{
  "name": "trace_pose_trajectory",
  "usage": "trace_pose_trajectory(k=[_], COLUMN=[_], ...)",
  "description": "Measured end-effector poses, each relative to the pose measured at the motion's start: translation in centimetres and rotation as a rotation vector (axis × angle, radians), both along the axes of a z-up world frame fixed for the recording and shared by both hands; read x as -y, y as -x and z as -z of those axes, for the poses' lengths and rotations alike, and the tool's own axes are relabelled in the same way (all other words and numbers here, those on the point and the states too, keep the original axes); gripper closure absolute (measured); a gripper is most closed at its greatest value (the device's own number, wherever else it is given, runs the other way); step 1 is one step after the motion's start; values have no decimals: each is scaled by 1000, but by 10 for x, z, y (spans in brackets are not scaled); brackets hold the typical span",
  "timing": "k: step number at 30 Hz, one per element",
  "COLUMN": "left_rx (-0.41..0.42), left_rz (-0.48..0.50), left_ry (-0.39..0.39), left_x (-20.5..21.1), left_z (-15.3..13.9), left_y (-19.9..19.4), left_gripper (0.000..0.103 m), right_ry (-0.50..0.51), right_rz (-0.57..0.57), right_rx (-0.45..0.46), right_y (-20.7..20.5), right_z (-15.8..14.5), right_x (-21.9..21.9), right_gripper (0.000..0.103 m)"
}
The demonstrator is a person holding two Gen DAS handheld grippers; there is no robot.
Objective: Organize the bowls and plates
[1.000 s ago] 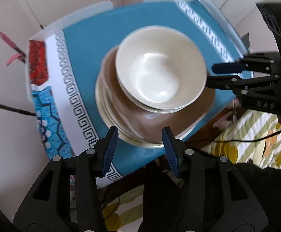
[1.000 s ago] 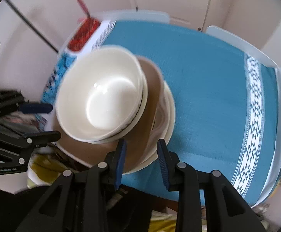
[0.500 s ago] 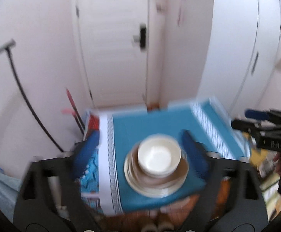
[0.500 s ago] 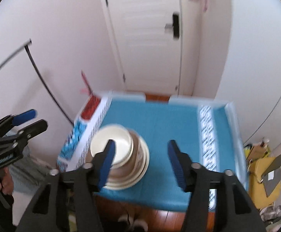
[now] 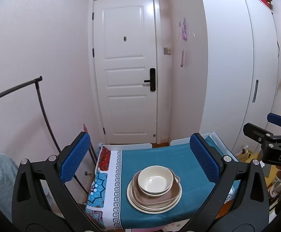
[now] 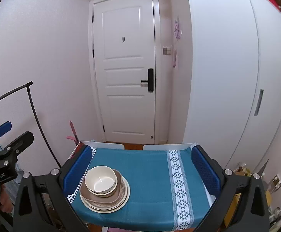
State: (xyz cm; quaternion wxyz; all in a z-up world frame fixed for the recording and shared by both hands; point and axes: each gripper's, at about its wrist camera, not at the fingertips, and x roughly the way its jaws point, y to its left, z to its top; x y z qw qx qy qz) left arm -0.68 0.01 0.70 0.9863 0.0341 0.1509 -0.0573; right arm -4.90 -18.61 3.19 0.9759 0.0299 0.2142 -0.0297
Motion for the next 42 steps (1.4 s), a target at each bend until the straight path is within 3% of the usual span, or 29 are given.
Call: trace_pose_trajectory(k=[15,42], left_rx=[40,38], left_rz=[-5,-25], left_ry=[-1,-3], left_x=[-5,-6], left_z=[-8,-10], left_y=[22,20], left_gripper=[0,0], right_ry=[7,-5], right_rz=[53,69], right_rx=[41,36], right_y=[19,20], right_z=[-9,-11], right_x=[-10,-9], right_gripper=[1,1])
